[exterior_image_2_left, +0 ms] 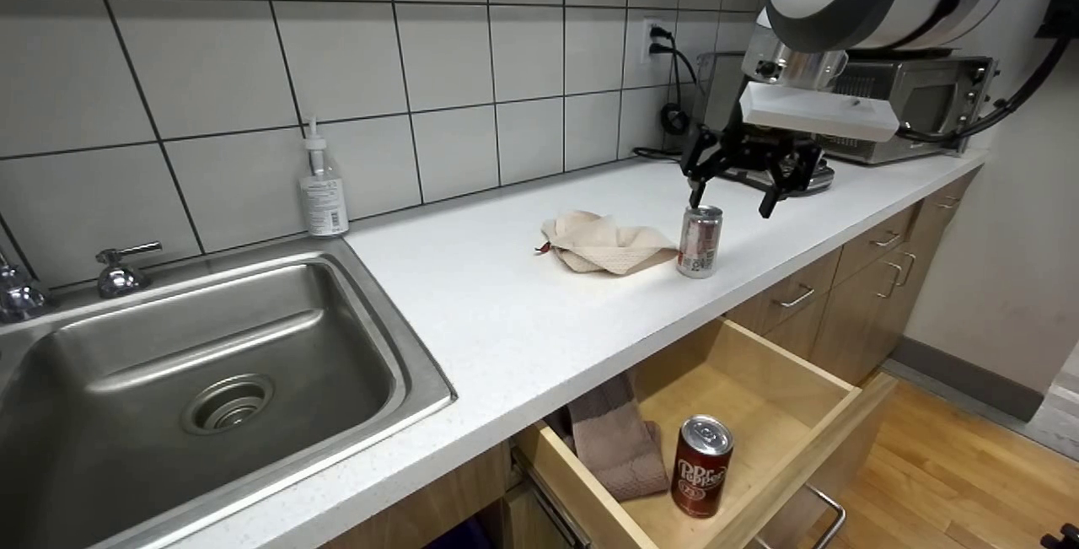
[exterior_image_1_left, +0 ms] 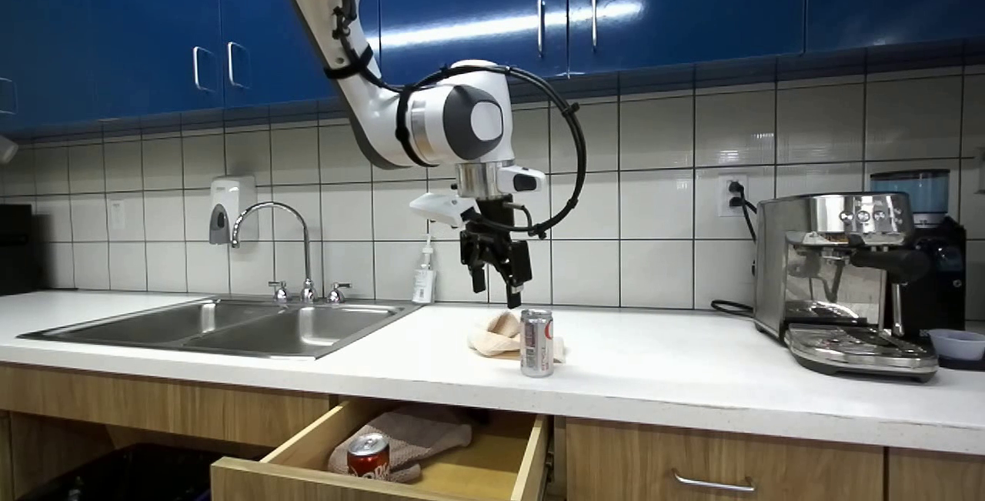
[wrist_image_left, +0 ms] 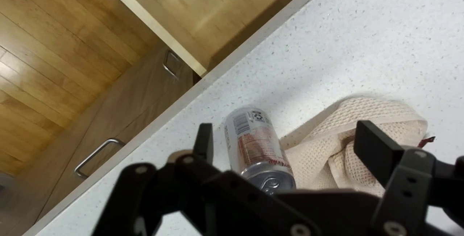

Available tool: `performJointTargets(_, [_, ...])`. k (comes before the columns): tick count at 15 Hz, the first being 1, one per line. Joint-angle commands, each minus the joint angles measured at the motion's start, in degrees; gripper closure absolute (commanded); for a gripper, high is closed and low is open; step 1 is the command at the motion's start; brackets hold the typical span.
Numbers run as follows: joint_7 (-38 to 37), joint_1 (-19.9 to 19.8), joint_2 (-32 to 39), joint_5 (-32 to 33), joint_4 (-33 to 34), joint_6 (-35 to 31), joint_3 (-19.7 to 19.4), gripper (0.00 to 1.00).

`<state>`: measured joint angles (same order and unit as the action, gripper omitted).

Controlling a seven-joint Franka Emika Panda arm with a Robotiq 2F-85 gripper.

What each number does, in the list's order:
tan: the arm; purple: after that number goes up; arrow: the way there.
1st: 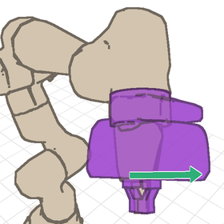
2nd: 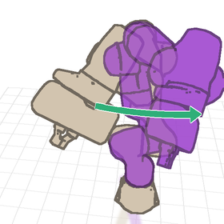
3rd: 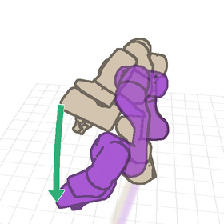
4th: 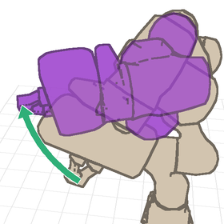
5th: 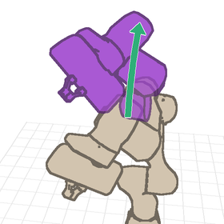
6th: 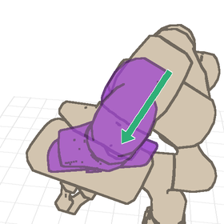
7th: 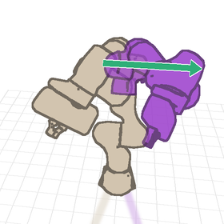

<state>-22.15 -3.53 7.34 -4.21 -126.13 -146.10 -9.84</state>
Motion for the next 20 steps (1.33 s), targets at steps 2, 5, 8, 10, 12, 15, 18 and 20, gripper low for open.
performJointTargets(2, [-1.42,-1.49,1.71,0.2,4.07,3.62,-0.17,0.0])
performJointTargets(5, [-0.81,-2.09,2.98,-0.57,5.73,4.44,-0.43,0.0])
performJointTargets(8, [-0.85,-2.53,4.55,-0.64,7.8,5.89,-0.6,0.0])
performJointTargets(10, [-0.76,-2.75,5.72,-0.78,9.32,6.8,-0.71,0.0])
performJointTargets(12, [-0.84,-2.89,7.06,-0.8,11.03,7.64,-0.87,0.0])
performJointTargets(15, [-0.3,-3.28,9.31,-1.57,13.88,8.85,-0.9,0.0])
performJointTargets(18, [0.02,-3.67,11.71,-2.74,16.63,9.57,-0.75,0.0])
performJointTargets(20, [-0.23,-3.67,13.32,-2.67,18.35,10.0,-0.86,0.0])
